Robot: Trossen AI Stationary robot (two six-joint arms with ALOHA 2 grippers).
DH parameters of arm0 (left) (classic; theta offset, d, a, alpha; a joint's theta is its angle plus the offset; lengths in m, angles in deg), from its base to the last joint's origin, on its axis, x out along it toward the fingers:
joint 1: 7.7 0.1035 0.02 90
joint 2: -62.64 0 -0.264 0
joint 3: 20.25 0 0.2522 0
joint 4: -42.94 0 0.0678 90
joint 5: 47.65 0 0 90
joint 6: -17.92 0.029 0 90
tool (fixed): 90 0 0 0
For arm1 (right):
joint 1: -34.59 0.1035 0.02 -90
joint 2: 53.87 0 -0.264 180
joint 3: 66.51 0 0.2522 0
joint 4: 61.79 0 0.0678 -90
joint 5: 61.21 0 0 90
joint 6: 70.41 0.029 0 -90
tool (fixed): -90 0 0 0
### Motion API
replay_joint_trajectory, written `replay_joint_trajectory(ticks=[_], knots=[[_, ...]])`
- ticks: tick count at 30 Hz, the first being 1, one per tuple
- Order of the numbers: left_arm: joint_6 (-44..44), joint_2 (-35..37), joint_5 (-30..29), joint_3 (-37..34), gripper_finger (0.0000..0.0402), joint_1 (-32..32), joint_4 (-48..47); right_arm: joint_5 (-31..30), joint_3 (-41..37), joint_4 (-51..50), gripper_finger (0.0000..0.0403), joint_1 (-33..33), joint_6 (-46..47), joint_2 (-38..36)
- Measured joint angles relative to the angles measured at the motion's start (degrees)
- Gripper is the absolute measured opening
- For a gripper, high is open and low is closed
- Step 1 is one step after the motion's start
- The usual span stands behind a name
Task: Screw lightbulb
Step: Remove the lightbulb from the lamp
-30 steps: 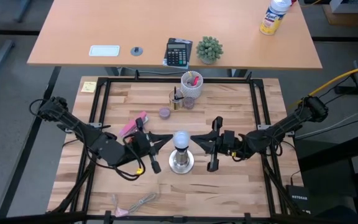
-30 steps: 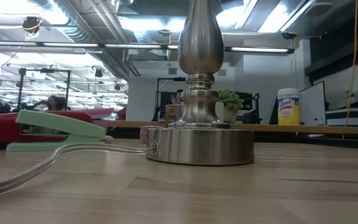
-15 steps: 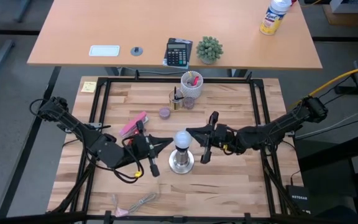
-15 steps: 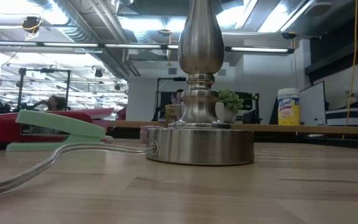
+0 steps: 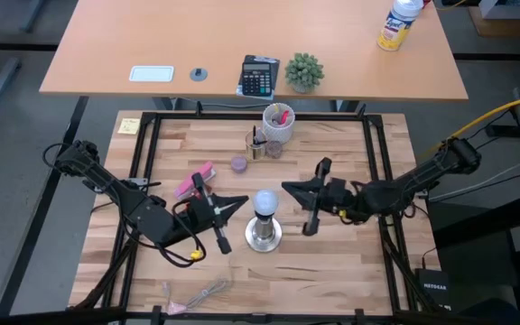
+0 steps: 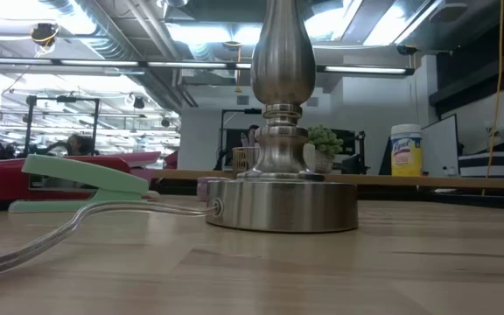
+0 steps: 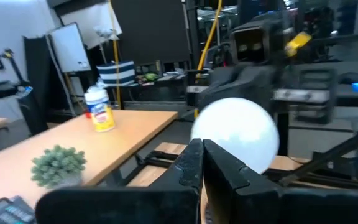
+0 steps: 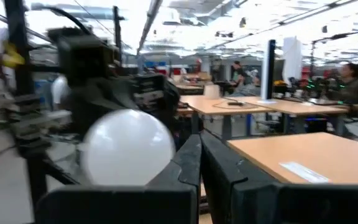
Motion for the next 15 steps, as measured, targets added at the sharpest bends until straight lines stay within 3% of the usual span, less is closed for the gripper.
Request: replay_joint_trajectory(ticks=[7,15], knots=[[0.2,0.1,-0.9,0.0,0.0003,1.7,-0.8,5.6,0.0,0.2,0.0014,3.2,0.3,0.3],[-2.8,0.1,5.9,0.0,0.0003,3.6,-1.0,8.1,0.0,3.2,0.0014,3.0,1.7,3.5]])
